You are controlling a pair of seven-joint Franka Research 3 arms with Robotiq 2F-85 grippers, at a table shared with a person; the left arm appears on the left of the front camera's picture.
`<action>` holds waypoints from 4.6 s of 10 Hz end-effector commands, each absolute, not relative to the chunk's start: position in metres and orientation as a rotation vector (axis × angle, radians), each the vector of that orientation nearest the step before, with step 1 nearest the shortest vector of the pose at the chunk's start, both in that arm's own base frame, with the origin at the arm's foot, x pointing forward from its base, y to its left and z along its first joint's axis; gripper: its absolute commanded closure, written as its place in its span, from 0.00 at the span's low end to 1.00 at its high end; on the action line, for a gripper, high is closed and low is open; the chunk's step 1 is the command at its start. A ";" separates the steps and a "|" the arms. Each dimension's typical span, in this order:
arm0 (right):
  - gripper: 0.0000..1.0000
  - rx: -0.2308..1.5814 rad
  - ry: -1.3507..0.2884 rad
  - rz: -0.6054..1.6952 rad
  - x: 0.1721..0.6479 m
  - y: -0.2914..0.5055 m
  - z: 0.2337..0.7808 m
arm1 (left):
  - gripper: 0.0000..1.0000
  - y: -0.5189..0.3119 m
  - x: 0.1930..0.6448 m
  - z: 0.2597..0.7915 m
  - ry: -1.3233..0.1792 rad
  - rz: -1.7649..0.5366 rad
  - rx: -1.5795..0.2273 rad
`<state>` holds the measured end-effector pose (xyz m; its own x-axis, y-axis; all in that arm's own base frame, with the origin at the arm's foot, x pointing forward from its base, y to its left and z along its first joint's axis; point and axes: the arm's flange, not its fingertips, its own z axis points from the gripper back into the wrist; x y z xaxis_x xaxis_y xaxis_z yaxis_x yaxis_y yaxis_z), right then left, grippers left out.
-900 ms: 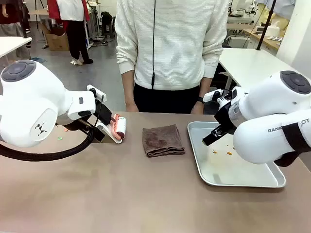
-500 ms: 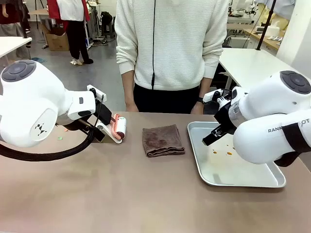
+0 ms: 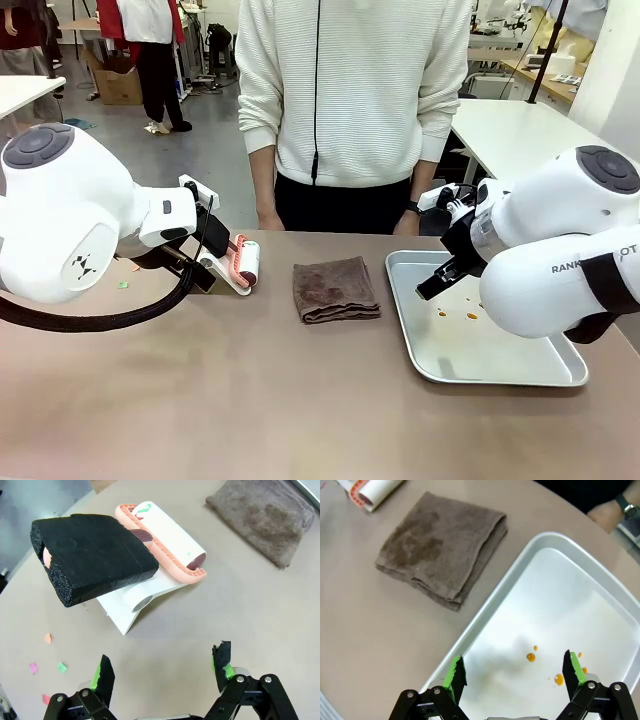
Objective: Clean the surface of the table.
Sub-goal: Hold the Lint Roller with your left hand and the towel with your right hand.
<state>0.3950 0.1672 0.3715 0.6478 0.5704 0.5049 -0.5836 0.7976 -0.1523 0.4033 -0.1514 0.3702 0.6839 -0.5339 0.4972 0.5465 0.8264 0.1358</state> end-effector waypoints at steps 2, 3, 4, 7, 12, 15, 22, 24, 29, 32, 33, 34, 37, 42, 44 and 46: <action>0.00 0.026 -0.566 0.655 0.395 0.167 0.372 | 0.00 -0.151 0.403 0.370 -0.550 -0.606 -0.024; 0.00 0.026 -0.566 0.655 0.395 0.167 0.372 | 0.00 -0.151 0.403 0.370 -0.550 -0.606 -0.024; 0.00 0.025 -0.565 0.656 0.395 0.167 0.372 | 0.00 -0.151 0.403 0.370 -0.550 -0.606 -0.024; 0.00 0.101 -0.360 0.467 0.367 0.149 0.417 | 0.00 -0.137 0.373 0.419 -0.236 -0.457 -0.131; 0.00 0.788 -0.321 0.106 0.291 0.027 0.471 | 0.00 -0.010 0.323 0.482 -0.333 -0.191 -0.528; 0.00 1.063 -0.394 -0.105 0.259 -0.082 0.444 | 0.00 0.093 0.280 0.466 -0.510 -0.037 -0.798; 0.00 1.292 -0.482 -0.491 0.248 -0.221 0.364 | 0.00 0.178 0.219 0.356 -0.758 0.353 -1.088; 0.00 1.251 -0.438 -0.452 0.242 -0.220 0.380 | 0.00 0.250 0.258 0.397 -0.694 0.352 -1.046; 0.00 1.251 -0.438 -0.452 0.242 -0.220 0.380 | 0.00 0.250 0.258 0.397 -0.694 0.352 -1.046; 0.00 1.119 -0.465 -0.410 0.253 -0.183 0.401 | 0.00 0.229 0.282 0.429 -0.646 0.284 -0.957; 0.00 1.020 -0.477 -0.361 0.264 -0.155 0.421 | 0.00 0.218 0.298 0.450 -0.642 0.214 -0.912; 0.00 0.944 -0.484 -0.283 0.277 -0.123 0.440 | 0.00 0.204 0.319 0.473 -0.628 0.135 -0.885; 0.00 0.756 -0.456 -0.036 0.325 -0.013 0.486 | 0.00 0.133 0.388 0.522 -0.481 -0.119 -0.754; 0.00 0.525 -0.429 0.108 0.384 0.188 0.476 | 0.00 -0.003 0.445 0.521 -0.375 -0.312 -0.568; 0.00 0.512 -0.347 0.131 0.399 0.244 0.445 | 0.00 -0.036 0.461 0.498 -0.317 -0.327 -0.562; 0.00 0.513 -0.285 0.148 0.406 0.261 0.424 | 0.00 -0.042 0.471 0.476 -0.252 -0.322 -0.579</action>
